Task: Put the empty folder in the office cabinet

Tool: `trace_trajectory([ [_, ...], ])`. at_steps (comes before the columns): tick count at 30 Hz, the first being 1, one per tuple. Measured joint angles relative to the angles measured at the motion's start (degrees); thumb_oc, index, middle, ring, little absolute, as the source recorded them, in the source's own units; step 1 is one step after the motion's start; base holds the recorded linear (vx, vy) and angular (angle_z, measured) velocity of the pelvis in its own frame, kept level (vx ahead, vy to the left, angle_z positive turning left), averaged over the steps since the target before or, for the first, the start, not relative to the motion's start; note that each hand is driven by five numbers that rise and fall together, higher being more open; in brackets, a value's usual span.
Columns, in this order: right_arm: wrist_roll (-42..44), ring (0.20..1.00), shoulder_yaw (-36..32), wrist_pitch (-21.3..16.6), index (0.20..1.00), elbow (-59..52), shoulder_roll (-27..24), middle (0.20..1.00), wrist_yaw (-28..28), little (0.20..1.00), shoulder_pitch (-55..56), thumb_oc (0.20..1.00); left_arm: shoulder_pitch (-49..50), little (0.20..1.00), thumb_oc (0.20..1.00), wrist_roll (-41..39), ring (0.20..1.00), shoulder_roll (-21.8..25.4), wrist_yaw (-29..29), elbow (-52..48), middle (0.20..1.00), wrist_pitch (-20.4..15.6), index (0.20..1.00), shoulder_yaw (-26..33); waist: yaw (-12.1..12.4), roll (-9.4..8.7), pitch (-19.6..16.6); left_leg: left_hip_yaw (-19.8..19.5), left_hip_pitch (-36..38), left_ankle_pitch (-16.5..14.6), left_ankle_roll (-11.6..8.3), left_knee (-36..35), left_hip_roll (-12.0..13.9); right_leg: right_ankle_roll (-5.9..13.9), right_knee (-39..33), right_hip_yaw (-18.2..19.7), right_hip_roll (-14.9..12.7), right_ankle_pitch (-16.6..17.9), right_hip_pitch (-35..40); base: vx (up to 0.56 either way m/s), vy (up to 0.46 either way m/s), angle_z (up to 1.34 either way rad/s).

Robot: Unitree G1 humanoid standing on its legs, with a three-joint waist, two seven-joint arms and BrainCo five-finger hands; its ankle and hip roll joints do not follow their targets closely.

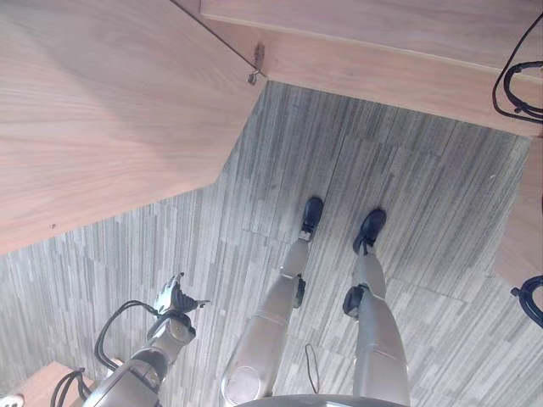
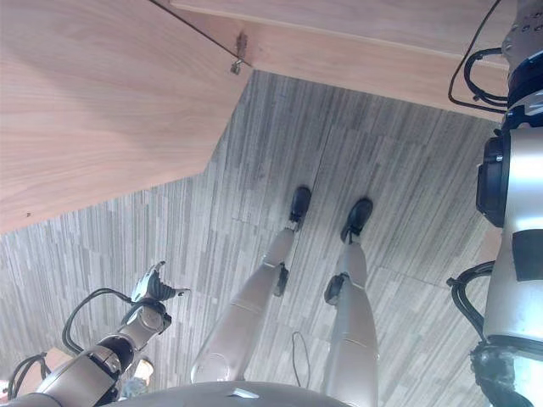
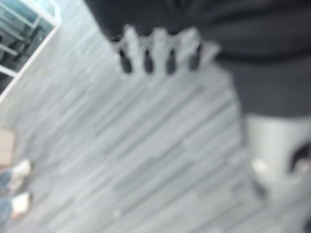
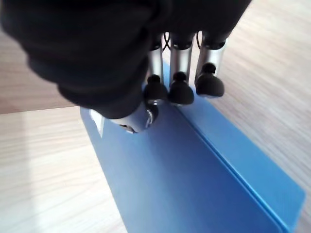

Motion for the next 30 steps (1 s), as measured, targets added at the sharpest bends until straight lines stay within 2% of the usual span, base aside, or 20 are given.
trace_trajectory([
  [4, -0.46, 0.200, -4.46, -0.40, 0.200, 0.09, 0.77, 0.200, -4.28, 0.200, 1.58, 0.200, -0.01, 1.000, 1.000, 0.00, 1.000, -0.02, 0.74, 0.16, 1.000, 0.03, 1.000, -0.02, -0.19, -0.01, 0.00, 0.03, 1.15, 0.00, 0.00, 0.00, 0.00, -0.20, -0.01, 0.00, 0.00, 0.16, 1.07, -0.03, 0.010, 0.00],
  [7, -1.81, 0.200, -6.10, -2.09, 0.200, -0.07, 3.83, 0.200, -8.26, 0.200, 4.03, 0.200, -0.57, 1.000, 1.000, -0.76, 1.000, -0.26, 1.63, 1.26, 1.000, 0.25, 1.000, -0.15, -1.19, -0.01, 0.00, 0.07, 2.58, -0.07, -0.10, 0.12, 0.00, -0.27, -0.15, 0.01, 0.06, 0.45, 2.60, -0.06, 0.021, 0.00],
  [12, -4.68, 0.200, -8.69, -2.32, 0.200, -0.07, 4.19, 0.200, -12.42, 0.200, 6.06, 0.200, -1.21, 1.000, 1.000, -0.97, 1.000, -0.57, 2.46, 1.37, 1.000, 0.30, 1.000, -0.03, -1.17, -0.01, 0.00, 0.36, 3.23, -0.01, -0.11, 0.36, 0.06, 0.21, -0.40, 0.39, 0.16, 0.57, 3.45, -0.01, 0.014, -0.01],
  [17, -6.82, 0.200, -11.93, -2.04, 0.200, -0.04, 6.88, 0.200, -13.14, 0.200, 16.43, 0.200, -1.06, 1.000, 1.000, -0.87, 1.000, -0.97, 2.52, 1.35, 1.000, 0.28, 1.000, 0.04, -2.04, -0.36, 0.23, 0.52, 8.84, -0.50, -0.71, 0.32, 0.06, 0.31, -0.90, 0.52, 0.19, 0.77, 9.23, -0.01, 0.006, -0.01],
  [20, -9.39, 0.200, -13.35, -0.55, 0.200, -2.40, 11.67, 0.200, -10.26, 0.200, 31.59, 0.200, 0.85, 1.000, 1.000, 0.28, 1.000, -1.37, 2.41, 1.42, 1.000, 0.19, 1.000, 1.76, -3.11, -0.95, 0.44, 0.22, 16.74, -2.01, -1.45, 0.13, 0.10, 0.86, -1.62, 0.45, 0.25, -0.35, 17.45, 0.06, 0.071, 0.03],
  [23, -11.40, 0.200, -17.28, 0.71, 0.200, -6.26, 17.48, 0.200, -7.89, 0.200, 45.93, 0.200, 4.62, 1.000, 1.000, 0.31, 1.000, -1.03, 1.99, 2.06, 1.000, 0.59, 1.000, 5.35, -5.29, -1.94, 0.03, 0.33, 22.63, -3.96, -0.57, 0.14, 0.03, 0.72, -2.61, 0.69, 0.22, -1.51, 23.62, 0.09, 0.128, -0.01],
  [25, -15.02, 0.200, -17.87, 0.05, 0.200, -13.60, 20.41, 0.200, -5.61, 0.200, 56.92, 0.200, 5.97, 1.000, 1.000, 0.62, 1.000, -1.76, 1.01, 2.74, 1.000, 1.28, 1.000, 10.40, -6.28, -2.26, -0.10, 0.49, 24.80, -4.88, -0.04, 0.70, -0.10, 0.50, -2.48, 0.54, 0.13, -2.14, 26.23, 0.08, 0.130, 0.02],
  [26, -19.20, 0.200, -17.27, 0.51, 0.200, -20.02, 24.31, 0.200, -4.21, 0.200, 68.85, 0.200, 7.54, 1.000, 1.000, 0.55, 1.000, -2.55, 0.60, 3.96, 1.000, 2.36, 1.000, 13.75, -7.39, -2.82, -0.06, 0.57, 28.81, -5.34, 0.46, 0.46, -0.06, 0.80, -2.59, 0.57, 0.19, -2.64, 30.16, 0.11, 0.132, -0.07],
  [29, -23.75, 0.200, -16.51, 2.52, 0.200, -17.08, 29.30, 0.200, -2.99, 0.200, 79.62, 0.200, 9.84, 1.000, 1.000, 0.46, 1.000, -3.30, -0.84, 6.82, 1.000, 3.35, 1.000, 15.71, -9.86, -3.99, -0.96, 1.96, 33.66, -7.19, 0.74, 0.59, -0.11, 1.11, -3.18, 1.42, 0.11, -3.32, 34.71, 0.09, 0.155, -0.24],
  [30, -25.71, 0.200, -15.30, 3.38, 0.200, -20.48, 30.54, 0.200, -2.07, 0.200, 87.97, 0.200, 8.36, 1.000, 1.000, 0.11, 1.000, -3.88, -1.41, 8.25, 1.000, 4.95, 1.000, 16.02, -12.34, -4.68, -1.32, 2.80, 36.29, -8.13, 1.11, 1.45, -0.11, 1.19, -2.79, 2.53, 0.17, -3.33, 36.95, 0.13, 0.216, -0.34],
])
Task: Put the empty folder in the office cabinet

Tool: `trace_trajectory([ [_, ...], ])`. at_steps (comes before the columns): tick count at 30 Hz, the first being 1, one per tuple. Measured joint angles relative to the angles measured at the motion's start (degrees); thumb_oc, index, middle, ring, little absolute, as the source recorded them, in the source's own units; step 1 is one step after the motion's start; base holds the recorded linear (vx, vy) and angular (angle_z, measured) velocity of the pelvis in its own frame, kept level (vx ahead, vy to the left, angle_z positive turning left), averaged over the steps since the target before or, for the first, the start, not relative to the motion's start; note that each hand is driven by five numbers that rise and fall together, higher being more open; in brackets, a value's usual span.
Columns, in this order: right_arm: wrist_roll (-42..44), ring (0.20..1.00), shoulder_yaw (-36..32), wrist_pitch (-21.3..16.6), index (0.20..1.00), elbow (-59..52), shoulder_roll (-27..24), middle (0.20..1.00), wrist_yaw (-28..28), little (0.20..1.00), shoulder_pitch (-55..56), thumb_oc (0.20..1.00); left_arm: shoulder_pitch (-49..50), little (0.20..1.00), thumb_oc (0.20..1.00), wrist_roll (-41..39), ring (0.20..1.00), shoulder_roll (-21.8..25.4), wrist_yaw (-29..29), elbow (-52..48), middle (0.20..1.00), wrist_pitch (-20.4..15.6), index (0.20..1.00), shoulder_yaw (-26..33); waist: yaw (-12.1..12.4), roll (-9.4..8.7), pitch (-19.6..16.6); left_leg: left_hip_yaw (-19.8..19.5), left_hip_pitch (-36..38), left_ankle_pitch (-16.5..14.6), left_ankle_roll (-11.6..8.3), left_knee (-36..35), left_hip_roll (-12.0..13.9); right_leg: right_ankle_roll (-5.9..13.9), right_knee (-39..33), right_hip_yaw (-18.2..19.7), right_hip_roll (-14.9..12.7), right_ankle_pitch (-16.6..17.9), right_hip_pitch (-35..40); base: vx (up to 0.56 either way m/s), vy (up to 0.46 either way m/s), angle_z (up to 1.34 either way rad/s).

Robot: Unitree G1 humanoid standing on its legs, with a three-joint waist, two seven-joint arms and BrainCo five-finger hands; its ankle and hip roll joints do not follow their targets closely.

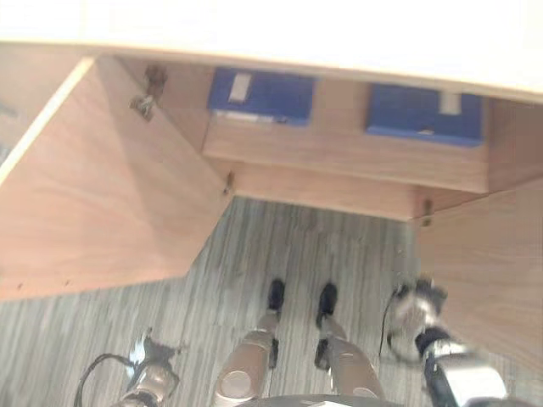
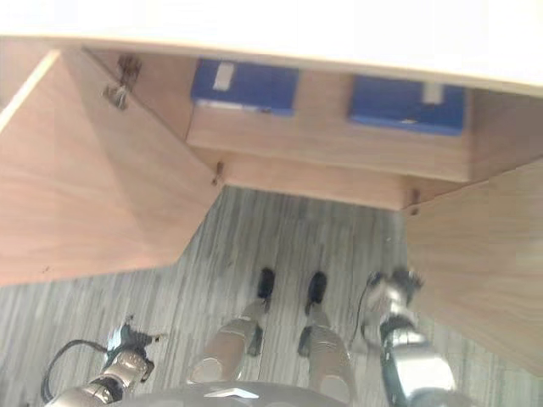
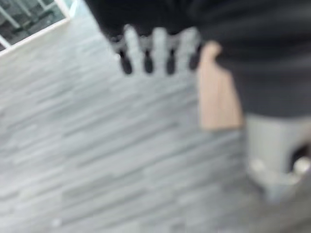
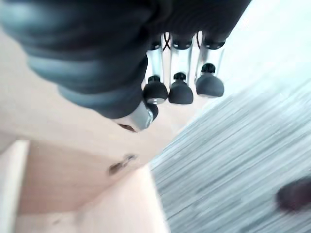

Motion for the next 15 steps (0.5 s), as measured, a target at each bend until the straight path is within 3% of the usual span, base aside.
trace_trajectory([
  [3, -4.19, 0.200, -0.29, 1.77, 0.200, -4.15, 1.45, 0.200, 2.35, 0.200, 10.78, 0.200, 2.66, 1.000, 1.000, 0.07, 1.000, -0.80, -0.83, 1.65, 1.000, 0.48, 1.000, 5.29, -4.22, -1.82, -3.63, 3.30, 7.24, -2.16, 1.36, -1.21, 0.50, 0.72, -1.22, 1.85, 0.35, -1.54, 6.30, 0.10, 0.072, -0.67],
  [5, -7.56, 0.200, -0.46, 2.11, 0.200, -4.41, 0.94, 0.200, 4.02, 0.200, 14.12, 0.200, 2.90, 1.000, 1.000, 0.18, 1.000, -1.11, -1.30, 1.93, 1.000, 0.45, 1.000, 7.86, -6.21, -2.27, -7.01, 5.52, 10.52, -3.69, 2.00, -2.24, 1.56, 0.83, -1.85, 0.01, 0.19, -1.77, 8.36, 0.09, -0.007, -0.69],
  [7, -10.75, 0.200, 0.10, 2.97, 0.200, -3.90, 0.82, 0.200, 5.24, 0.200, 15.67, 0.200, 3.95, 1.000, 1.000, 0.19, 1.000, -1.40, -1.40, 2.01, 1.000, 0.68, 1.000, 8.69, -6.71, -2.46, -9.83, 6.93, 12.44, -4.72, 1.72, -2.26, 2.13, 1.00, -1.57, -0.23, 0.50, -1.70, 9.79, 0.08, -0.006, -0.46],
  [10, -13.73, 0.200, 0.38, 3.77, 0.200, -4.32, 0.69, 0.200, 6.57, 0.200, 16.04, 0.200, 4.46, 1.000, 1.000, 0.12, 1.000, -1.82, -1.61, 1.58, 1.000, 1.22, 1.000, 8.75, -7.28, -1.90, -12.14, 7.86, 15.37, -4.81, 0.91, -2.22, 2.69, -0.35, -1.92, 0.77, 1.54, -1.91, 11.96, 0.08, -0.010, -0.23],
  [15, -17.11, 0.200, 0.35, 4.58, 0.200, -4.27, -0.48, 0.200, 7.58, 0.200, 14.44, 0.200, 6.20, 1.000, 1.000, 0.08, 1.000, -4.67, -1.85, 0.36, 1.000, 1.86, 1.000, 6.52, -7.04, 0.53, -15.41, 11.23, 19.44, -5.84, 0.48, -1.78, 3.34, -0.86, -1.94, 4.15, 2.64, -2.08, 14.74, 0.06, -0.008, -0.35],
])
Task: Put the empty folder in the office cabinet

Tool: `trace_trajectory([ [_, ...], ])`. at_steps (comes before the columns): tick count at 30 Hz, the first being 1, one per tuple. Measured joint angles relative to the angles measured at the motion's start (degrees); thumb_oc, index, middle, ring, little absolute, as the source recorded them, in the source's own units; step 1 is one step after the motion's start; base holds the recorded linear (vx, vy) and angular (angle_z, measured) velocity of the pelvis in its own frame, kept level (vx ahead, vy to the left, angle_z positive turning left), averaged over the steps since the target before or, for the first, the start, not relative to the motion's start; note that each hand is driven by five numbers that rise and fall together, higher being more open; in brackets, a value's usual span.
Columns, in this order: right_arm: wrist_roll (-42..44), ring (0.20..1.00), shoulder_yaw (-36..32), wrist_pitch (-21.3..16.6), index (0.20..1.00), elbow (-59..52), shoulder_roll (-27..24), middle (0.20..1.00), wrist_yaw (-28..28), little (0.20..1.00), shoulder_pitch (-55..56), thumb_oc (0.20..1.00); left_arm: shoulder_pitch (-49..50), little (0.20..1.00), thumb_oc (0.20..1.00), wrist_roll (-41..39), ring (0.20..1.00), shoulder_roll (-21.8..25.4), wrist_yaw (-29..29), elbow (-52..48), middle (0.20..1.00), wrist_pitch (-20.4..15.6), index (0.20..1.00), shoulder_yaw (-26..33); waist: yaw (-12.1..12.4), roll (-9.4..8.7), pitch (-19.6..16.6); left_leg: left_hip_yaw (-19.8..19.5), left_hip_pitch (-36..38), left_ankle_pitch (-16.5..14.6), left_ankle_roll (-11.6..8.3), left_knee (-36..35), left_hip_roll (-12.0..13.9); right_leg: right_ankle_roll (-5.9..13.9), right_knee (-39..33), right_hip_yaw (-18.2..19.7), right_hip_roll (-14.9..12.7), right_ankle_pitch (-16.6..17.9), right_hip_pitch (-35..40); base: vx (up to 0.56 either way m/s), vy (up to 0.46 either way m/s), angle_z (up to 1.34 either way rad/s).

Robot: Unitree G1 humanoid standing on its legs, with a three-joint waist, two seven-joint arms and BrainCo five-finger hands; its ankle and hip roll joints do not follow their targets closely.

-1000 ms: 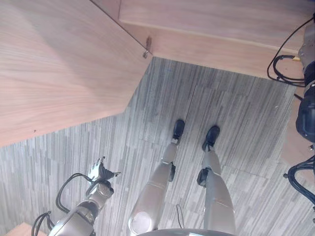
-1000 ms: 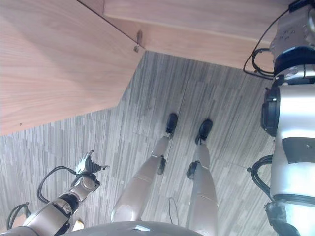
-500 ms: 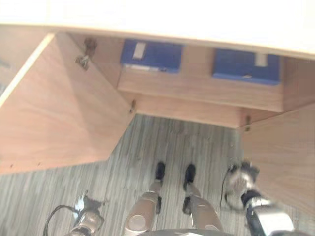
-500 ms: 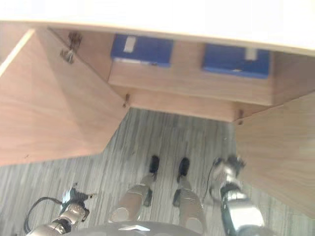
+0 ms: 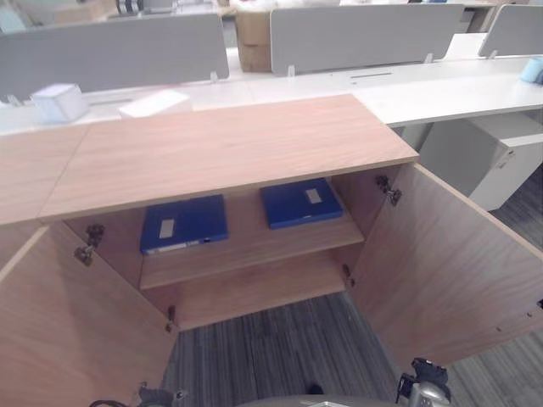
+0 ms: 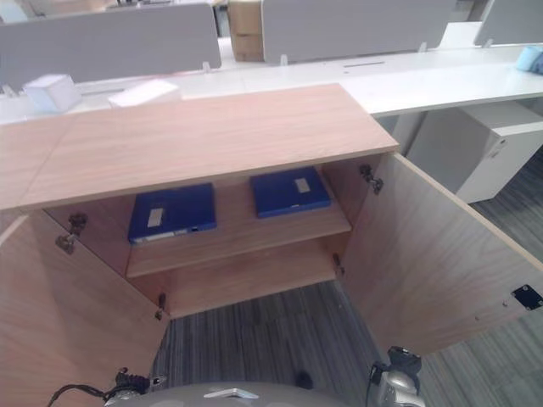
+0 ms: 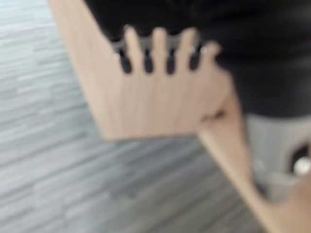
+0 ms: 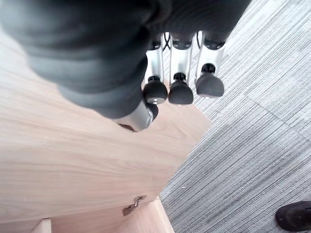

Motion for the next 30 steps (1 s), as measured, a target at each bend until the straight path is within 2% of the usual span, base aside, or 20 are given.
trace_trajectory([
  [3, -0.01, 0.200, 0.05, 0.02, 0.200, -0.20, -0.01, 0.200, 0.07, 0.200, -0.16, 0.200, -0.24, 1.000, 1.000, 0.12, 1.000, -0.17, -0.25, -1.90, 1.000, -0.25, 1.000, -2.38, -0.24, -0.21, -0.26, 0.72, 1.21, -1.02, -0.27, -0.49, 0.20, -0.03, -0.31, 0.46, 0.12, -0.14, 1.01, 0.03, -0.025, -0.15],
  [4, -0.02, 1.000, 0.00, 0.02, 1.000, -0.15, -0.19, 1.000, 0.11, 1.000, -0.24, 1.000, -0.44, 1.000, 1.000, 0.50, 1.000, -0.16, -0.63, -2.71, 1.000, -0.24, 1.000, -2.86, -0.33, -0.46, -0.23, 1.14, 1.08, -1.07, -0.22, -0.50, 0.35, 0.02, -0.35, 0.56, 0.09, -0.52, 0.53, 0.04, -0.040, -0.11],
  [9, -2.53, 1.000, -0.97, 1.26, 1.000, 0.07, -2.59, 1.000, 0.58, 1.000, 0.87, 1.000, 0.07, 1.000, 1.000, 3.97, 1.000, -0.23, -2.09, -2.77, 1.000, -0.15, 1.000, -5.01, -0.89, -0.89, -0.27, 1.21, 1.52, -0.93, -0.36, -0.50, 0.60, 0.45, -0.14, 0.36, 0.34, -0.37, 0.99, 0.04, -0.027, -0.02],
  [13, -4.49, 1.000, -6.19, 1.38, 1.000, 0.40, -5.59, 1.000, 0.44, 1.000, 1.19, 1.000, 0.33, 1.000, 1.000, 5.09, 1.000, -0.18, -2.39, -2.27, 1.000, -0.13, 1.000, -4.91, -1.63, -0.47, -0.11, 1.28, 2.37, -0.61, -0.29, -0.48, 0.65, 0.25, -0.24, 0.49, 0.47, -0.30, 2.03, 0.03, -0.013, 0.01],
  [14, -4.61, 1.000, -9.10, 1.22, 1.000, 1.32, -8.75, 1.000, -0.88, 1.000, 1.50, 1.000, 0.31, 1.000, 1.000, 6.21, 1.000, 0.08, -2.69, -1.53, 1.000, -0.13, 1.000, -4.93, -1.74, -0.28, 0.09, 1.29, 2.83, -0.94, -0.17, -0.50, 0.61, -0.02, -0.23, 0.62, 0.48, -0.49, 2.75, 0.00, 0.000, 0.00],
  [17, -4.59, 1.000, -11.82, 1.21, 1.000, 4.86, -12.63, 1.000, -1.62, 1.000, 1.44, 1.000, 0.14, 1.000, 1.000, 6.69, 1.000, 1.46, -3.38, -1.08, 1.000, -0.14, 1.000, -4.95, -1.83, -0.18, 0.07, 1.44, 3.05, -1.25, -0.12, -0.50, 0.64, -0.32, -0.27, 0.82, 0.57, -0.70, 2.90, 0.03, -0.011, -0.04],
  [23, -4.60, 1.000, -14.26, 2.47, 1.000, 11.31, -16.80, 1.000, -1.48, 1.000, 1.56, 1.000, -0.16, 1.000, 1.000, 6.73, 1.000, 2.40, -4.11, -0.44, 1.000, -0.14, 1.000, -4.96, -1.82, 0.37, 0.34, 1.44, 3.28, -1.42, -0.18, -0.50, 0.65, -0.53, -0.30, 0.99, 0.64, -0.84, 3.10, 0.00, -0.002, -0.01],
  [27, -4.40, 1.000, -16.10, 3.80, 1.000, 14.27, -21.53, 1.000, -0.09, 1.000, -0.94, 1.000, -0.35, 1.000, 1.000, 6.74, 1.000, 2.81, -4.91, -0.48, 1.000, -0.24, 1.000, -4.98, -1.86, 1.16, 0.83, 1.45, 3.28, -1.63, -0.22, -0.50, 0.56, -0.50, -0.34, 0.99, 0.53, -0.83, 3.13, 0.00, 0.000, 0.00],
  [30, -4.32, 1.000, -16.13, 3.70, 1.000, 13.18, -27.08, 1.000, 2.36, 1.000, -2.94, 1.000, -0.01, 1.000, 1.000, 6.74, 1.000, 4.10, -5.54, -0.46, 1.000, -0.31, 1.000, -4.94, -1.71, 1.39, 1.00, 1.41, 3.14, -1.98, -0.38, -0.50, 0.66, -0.51, -0.35, 0.98, 0.65, -0.84, 3.00, 0.00, 0.000, 0.00],
])
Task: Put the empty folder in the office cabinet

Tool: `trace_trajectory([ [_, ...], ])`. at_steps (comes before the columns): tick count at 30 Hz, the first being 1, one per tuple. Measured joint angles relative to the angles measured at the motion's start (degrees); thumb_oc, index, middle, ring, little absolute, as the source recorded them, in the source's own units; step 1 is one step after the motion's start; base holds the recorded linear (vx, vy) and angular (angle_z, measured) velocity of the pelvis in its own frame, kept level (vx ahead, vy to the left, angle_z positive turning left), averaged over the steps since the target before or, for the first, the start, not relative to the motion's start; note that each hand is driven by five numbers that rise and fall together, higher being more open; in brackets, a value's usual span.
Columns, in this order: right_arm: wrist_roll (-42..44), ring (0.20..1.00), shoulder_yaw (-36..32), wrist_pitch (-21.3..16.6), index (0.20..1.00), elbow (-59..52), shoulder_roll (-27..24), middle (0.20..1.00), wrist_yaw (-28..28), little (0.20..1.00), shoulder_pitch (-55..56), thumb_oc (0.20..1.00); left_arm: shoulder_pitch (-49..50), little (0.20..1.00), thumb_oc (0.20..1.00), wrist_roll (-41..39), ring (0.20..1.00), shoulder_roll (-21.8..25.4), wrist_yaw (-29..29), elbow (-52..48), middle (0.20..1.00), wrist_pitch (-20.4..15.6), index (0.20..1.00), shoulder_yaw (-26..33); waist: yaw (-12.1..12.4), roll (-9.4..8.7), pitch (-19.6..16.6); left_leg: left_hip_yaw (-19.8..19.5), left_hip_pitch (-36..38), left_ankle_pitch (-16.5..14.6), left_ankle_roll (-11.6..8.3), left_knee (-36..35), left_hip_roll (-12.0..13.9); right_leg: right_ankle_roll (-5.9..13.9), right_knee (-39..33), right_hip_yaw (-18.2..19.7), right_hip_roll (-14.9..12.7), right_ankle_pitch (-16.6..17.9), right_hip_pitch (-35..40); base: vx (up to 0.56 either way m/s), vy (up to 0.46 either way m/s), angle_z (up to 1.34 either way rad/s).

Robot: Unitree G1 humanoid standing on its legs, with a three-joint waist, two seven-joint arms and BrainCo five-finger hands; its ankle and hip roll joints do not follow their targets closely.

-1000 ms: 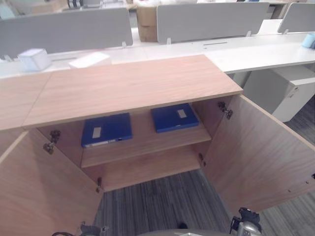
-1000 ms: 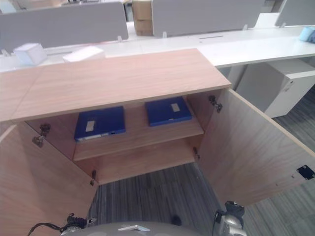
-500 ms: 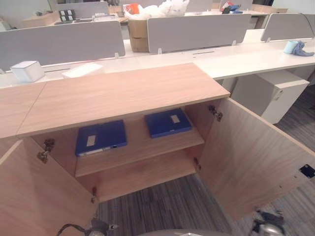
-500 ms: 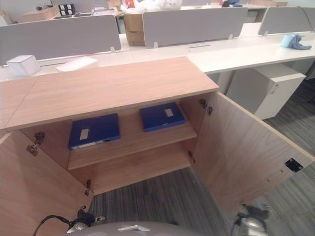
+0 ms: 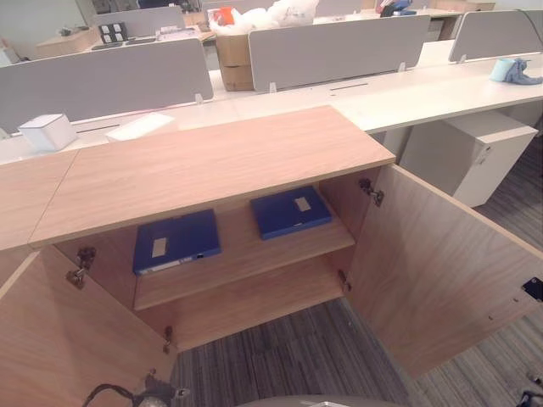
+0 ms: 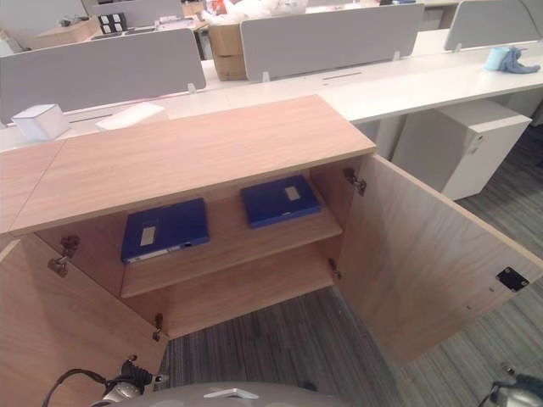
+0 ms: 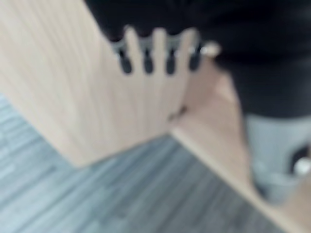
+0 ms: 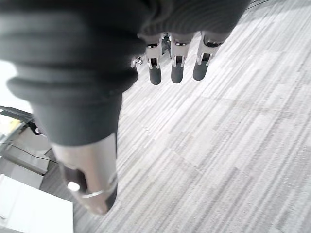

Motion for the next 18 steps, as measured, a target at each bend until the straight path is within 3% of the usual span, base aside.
trace_trajectory([
  [9, -0.02, 1.000, 2.59, -1.51, 1.000, -1.38, -17.01, 1.000, 8.95, 1.000, -10.67, 1.000, 2.49, 1.000, 1.000, 1.23, 1.000, -0.30, -2.54, -0.12, 1.000, -2.04, 1.000, -0.33, 0.77, 0.40, 1.77, -0.68, -0.82, 0.26, -0.35, 0.02, -0.04, 0.00, 0.00, -0.69, -0.12, -0.02, -0.46, -0.02, -0.008, 0.04],
  [18, 0.06, 1.000, 3.17, -1.77, 1.000, -1.23, -19.00, 1.000, 10.32, 1.000, -14.80, 1.000, 3.91, 1.000, 1.000, 1.23, 1.000, -0.34, -2.76, -0.20, 1.000, -2.17, 1.000, -0.34, 3.24, 0.08, 2.06, -1.82, -1.78, 0.72, -0.02, 0.37, -0.08, -0.08, 0.09, -1.66, -0.23, -0.15, -0.97, -0.01, -0.012, 0.06],
])
